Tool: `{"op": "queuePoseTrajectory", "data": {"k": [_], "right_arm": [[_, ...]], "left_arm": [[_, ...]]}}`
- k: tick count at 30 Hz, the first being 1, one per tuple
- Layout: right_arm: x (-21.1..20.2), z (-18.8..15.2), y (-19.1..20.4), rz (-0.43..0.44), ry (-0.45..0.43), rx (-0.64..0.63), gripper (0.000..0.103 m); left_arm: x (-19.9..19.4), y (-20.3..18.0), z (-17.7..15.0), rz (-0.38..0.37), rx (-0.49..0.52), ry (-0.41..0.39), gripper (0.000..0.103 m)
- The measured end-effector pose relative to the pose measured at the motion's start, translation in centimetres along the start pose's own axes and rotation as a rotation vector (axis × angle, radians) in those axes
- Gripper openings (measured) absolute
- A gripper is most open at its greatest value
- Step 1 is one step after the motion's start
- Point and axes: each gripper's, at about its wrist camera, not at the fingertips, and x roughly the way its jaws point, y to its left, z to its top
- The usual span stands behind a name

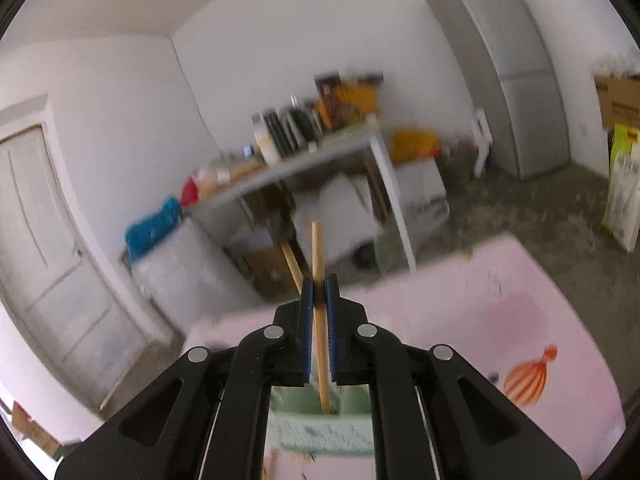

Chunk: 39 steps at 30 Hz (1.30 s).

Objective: Organize utensils
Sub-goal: 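Lower the chopstick into the holder with the right tool and open it, then withdraw both open tools from the holder toward the loose chopsticks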

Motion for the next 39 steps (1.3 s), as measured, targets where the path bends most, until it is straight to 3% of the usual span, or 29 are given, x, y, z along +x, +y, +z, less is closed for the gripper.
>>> {"op": "queuePoseTrajectory", "data": {"k": [2,4,6,12,15,18,22,26,34,39], "right_arm": [[-0.1,-0.9,-0.6,-0.006,0.030,0.002,0.010],[-1.4,-1.3,-1.3,-0.003,0.026,0.011,0.033],[-3.0,-1.5,-1.9,-0.013,-0.003,0.018,0.046],[-9.4,-3.4,-3.7,-0.024,-0.072,0.068,0.049],[-11.1,-6.0,-4.1,-0.028,-0.042,0.084,0.050],[-11.3,-10.1,-4.5,-0.012,0.064,0.115,0.050],[-9.1,-16.2,-3.9,-0.010,0.258,0.121,0.050],[-7.4,-19.8,-3.2,0.015,0.364,0.140,0.050],[-6.4,-21.6,-1.0,0.058,0.422,0.108,0.050],[-6.2,-21.5,-0.8,0.054,0.428,0.111,0.050]], "left_arm": [[0.2,0.1,-0.1,-0.002,-0.009,0.006,0.094],[0.4,0.1,-0.2,-0.007,-0.019,0.012,0.094],[0.6,0.0,-0.3,-0.008,-0.025,0.017,0.094],[0.1,-0.1,-0.2,-0.013,-0.022,0.004,0.094],[-0.2,-0.1,-0.3,-0.059,0.007,0.019,0.094],[0.1,-0.4,-1.2,-0.065,0.040,0.083,0.094],[1.1,-1.1,-3.1,0.028,0.118,0.185,0.094],[0.8,-1.2,-3.9,0.090,0.144,0.197,0.094],[1.1,0.1,-4.3,0.210,0.128,0.218,0.094],[1.3,0.3,-4.4,0.202,0.114,0.223,0.094]]}}
